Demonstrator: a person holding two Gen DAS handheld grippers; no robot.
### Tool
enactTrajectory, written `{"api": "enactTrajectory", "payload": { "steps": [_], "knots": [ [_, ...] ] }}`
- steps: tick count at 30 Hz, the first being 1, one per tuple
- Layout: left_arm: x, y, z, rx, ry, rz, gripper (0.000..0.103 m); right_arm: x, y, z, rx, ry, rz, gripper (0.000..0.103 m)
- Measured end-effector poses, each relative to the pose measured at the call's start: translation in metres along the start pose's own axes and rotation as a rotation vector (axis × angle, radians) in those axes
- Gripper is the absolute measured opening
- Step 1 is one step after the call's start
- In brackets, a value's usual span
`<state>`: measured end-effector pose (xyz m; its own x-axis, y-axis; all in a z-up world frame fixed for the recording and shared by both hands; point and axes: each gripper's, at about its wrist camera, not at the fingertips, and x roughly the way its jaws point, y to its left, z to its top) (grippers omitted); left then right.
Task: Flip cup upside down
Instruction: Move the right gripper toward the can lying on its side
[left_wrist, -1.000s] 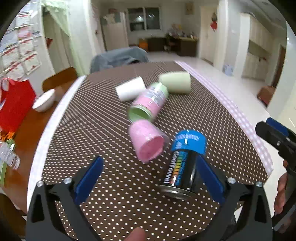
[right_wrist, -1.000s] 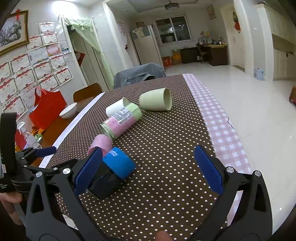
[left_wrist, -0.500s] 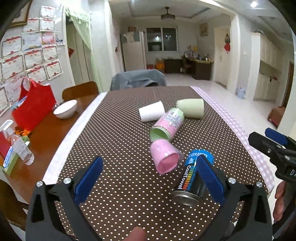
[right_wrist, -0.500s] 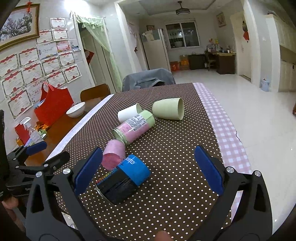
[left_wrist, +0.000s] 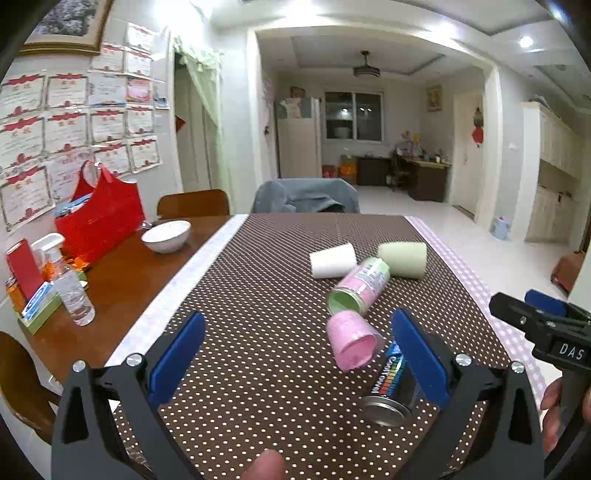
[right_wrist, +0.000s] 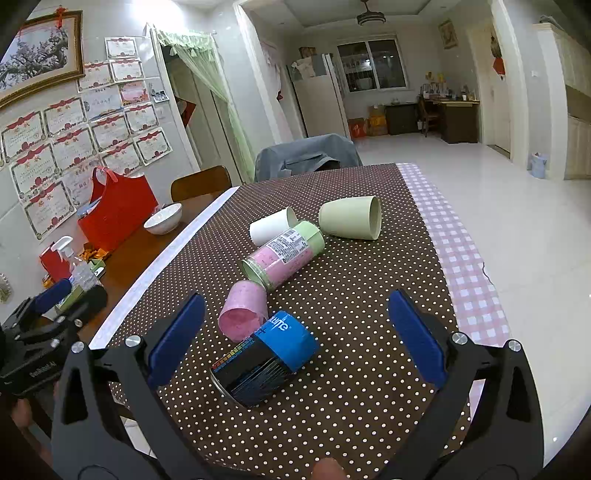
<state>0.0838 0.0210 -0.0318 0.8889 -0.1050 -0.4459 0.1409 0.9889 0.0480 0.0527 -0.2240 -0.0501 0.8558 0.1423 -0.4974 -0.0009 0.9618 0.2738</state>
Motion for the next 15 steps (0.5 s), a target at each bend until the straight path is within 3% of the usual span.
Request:
{"api": "enactTrajectory", "payload": {
  "steps": [15],
  "knots": [
    [-0.027, 0.027, -0.011, -0.084, -0.059, 0.059, 0.099, -0.001, 0.026, 0.001, -0.04, 0.018, 0.013, 0.097]
  ]
}}
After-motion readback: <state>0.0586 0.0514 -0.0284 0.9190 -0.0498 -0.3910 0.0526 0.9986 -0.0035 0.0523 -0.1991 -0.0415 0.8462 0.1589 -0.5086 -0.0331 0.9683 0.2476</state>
